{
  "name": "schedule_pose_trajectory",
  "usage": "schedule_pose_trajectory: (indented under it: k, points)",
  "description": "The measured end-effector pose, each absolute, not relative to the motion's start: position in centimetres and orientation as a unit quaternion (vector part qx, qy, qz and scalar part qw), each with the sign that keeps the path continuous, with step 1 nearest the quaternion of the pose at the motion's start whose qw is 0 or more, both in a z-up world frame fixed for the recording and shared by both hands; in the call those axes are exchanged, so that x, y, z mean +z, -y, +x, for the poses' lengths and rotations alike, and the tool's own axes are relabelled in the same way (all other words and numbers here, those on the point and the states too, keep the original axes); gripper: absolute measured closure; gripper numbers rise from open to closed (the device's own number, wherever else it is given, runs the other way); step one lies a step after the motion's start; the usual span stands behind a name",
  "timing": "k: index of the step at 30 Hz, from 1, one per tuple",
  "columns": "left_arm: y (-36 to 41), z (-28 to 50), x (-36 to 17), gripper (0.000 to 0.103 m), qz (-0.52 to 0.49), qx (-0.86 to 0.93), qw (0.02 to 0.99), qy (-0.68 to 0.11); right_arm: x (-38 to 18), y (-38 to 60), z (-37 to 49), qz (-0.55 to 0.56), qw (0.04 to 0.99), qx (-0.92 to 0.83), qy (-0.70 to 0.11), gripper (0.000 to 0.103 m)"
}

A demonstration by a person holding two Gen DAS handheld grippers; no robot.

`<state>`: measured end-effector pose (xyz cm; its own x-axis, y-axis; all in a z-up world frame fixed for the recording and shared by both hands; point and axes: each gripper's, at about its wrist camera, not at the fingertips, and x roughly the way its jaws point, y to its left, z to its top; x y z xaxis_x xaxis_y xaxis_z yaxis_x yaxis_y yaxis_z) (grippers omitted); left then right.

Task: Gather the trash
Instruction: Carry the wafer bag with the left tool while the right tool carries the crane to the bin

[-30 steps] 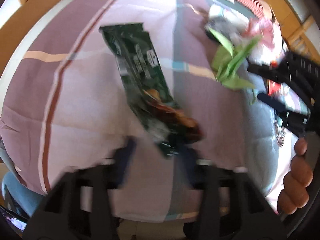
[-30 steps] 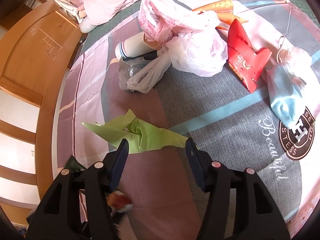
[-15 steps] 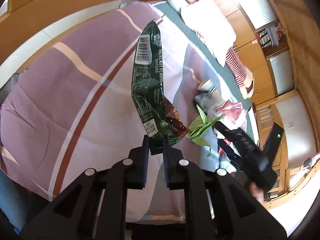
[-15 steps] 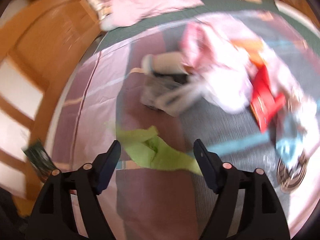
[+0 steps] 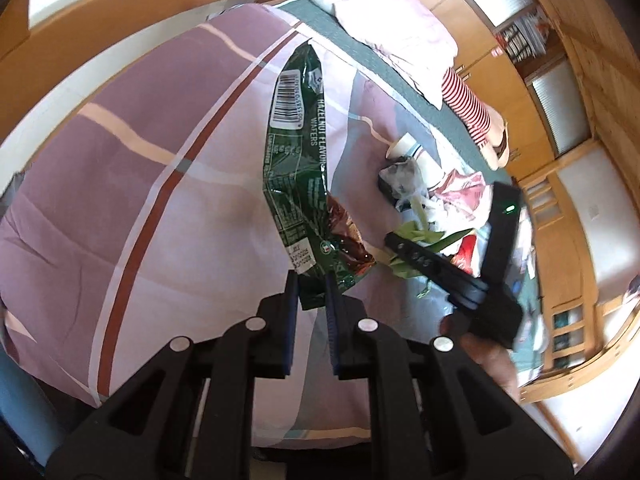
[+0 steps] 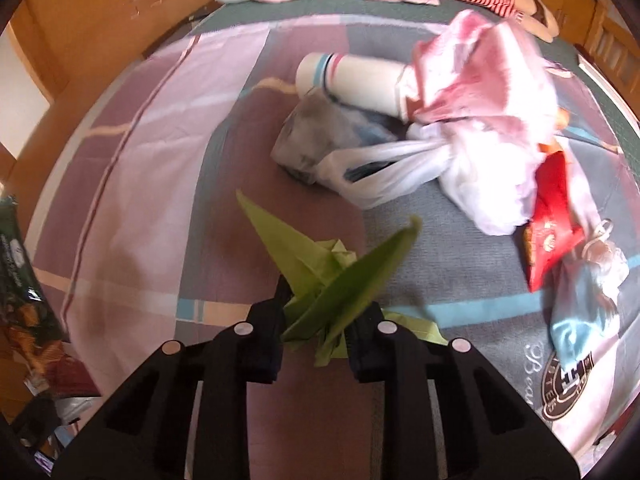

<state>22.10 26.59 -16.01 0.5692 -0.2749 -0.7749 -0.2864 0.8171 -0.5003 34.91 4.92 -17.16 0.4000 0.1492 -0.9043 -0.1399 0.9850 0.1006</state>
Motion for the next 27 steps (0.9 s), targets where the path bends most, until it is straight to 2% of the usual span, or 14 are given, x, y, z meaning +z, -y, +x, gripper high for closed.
schedule_pose_trajectory:
  k: [7, 12, 14, 21, 24, 27]
  points:
    - [-24.3, 21.9, -15.0, 0.089, -0.248, -0.017, 0.854, -0.456, -14.8, -1.0, 33.0, 0.092, 0.843, 0.084, -0.523, 0.077]
    - [-22.3, 21.9, -14.0, 0.089, -0.247, -0.078, 0.859, -0.441, -9.5, 3.1, 27.2, 0.138, 0.892, 0.099, -0.418, 0.077]
    - [-21.4, 21.6, -13.4, 0.089, -0.244, -0.103, 0.862, -0.432, -7.8, 5.3, 24.1, 0.134, 0.898, 0.116, -0.402, 0.077]
    - [-17.3, 20.4, -11.7, 0.089, -0.207, -0.181, 0.873, -0.402, -3.3, 16.4, 14.7, 0.097, 0.911, 0.032, -0.399, 0.077]
    - [-14.9, 19.3, -11.0, 0.089, -0.203, -0.231, 0.868, -0.389, -3.5, 22.2, 10.6, 0.101, 0.901, -0.03, -0.421, 0.077]
    - [-11.8, 17.2, -10.0, 0.089, -0.202, -0.28, 0.857, -0.382, -5.9, 26.5, 7.2, 0.125, 0.874, -0.068, -0.465, 0.075]
